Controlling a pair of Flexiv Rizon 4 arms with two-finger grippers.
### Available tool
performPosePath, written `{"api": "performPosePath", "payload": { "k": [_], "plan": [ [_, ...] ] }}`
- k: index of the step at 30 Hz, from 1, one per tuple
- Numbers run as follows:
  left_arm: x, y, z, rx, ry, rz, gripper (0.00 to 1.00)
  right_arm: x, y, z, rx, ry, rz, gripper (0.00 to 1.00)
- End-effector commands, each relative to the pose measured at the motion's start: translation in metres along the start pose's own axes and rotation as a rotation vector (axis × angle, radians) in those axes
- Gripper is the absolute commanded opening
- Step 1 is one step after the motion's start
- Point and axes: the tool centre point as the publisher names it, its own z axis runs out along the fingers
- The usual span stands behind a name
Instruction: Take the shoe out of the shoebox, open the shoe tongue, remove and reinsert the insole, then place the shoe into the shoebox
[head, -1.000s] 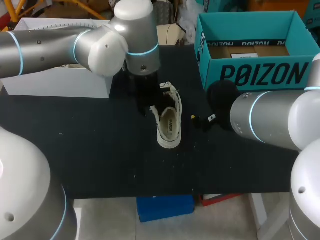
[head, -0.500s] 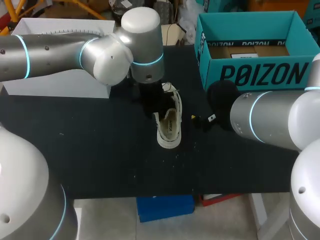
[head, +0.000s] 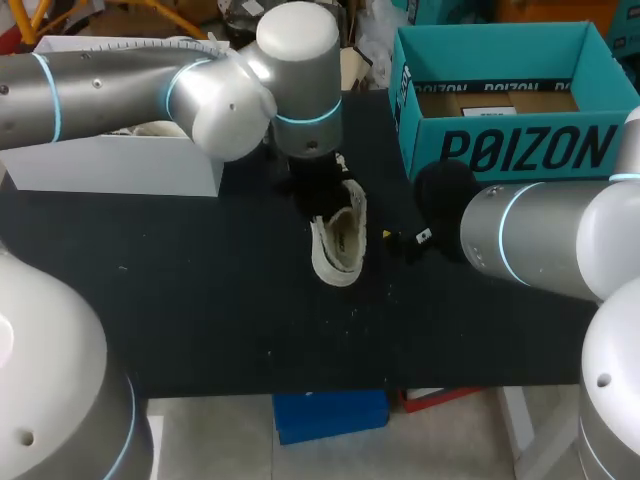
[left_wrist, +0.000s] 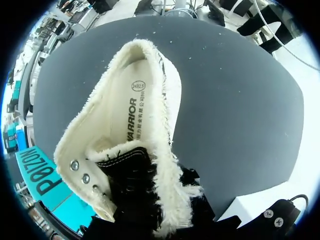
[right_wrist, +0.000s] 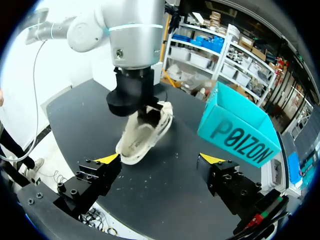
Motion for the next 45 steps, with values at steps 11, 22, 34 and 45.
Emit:
{"api": "performPosePath", "payload": {
  "k": [11,22,34,45],
  "plan": [
    [0.010,0.002,-0.153,-0.090,-0.088,-0.039,0.00,0.001,-0.001,0.001,-0.001,0.001,0.001,1.00],
    [0.034,0.053,-0.196,-0.087,-0.107,-0.433,0.00,0.001,-0.001,0.001,-0.001,0.001,0.001,1.00],
    [0.157,0.113,-0.195,-0.143,-0.142,-0.908,0.00,0.001,-0.001,0.001,-0.001,0.001,0.001,1.00],
    [0.255,0.148,-0.199,-0.177,-0.191,-1.091,0.00,0.001,-0.001,0.001,-0.001,0.001,0.001,1.00]
  ]
}}
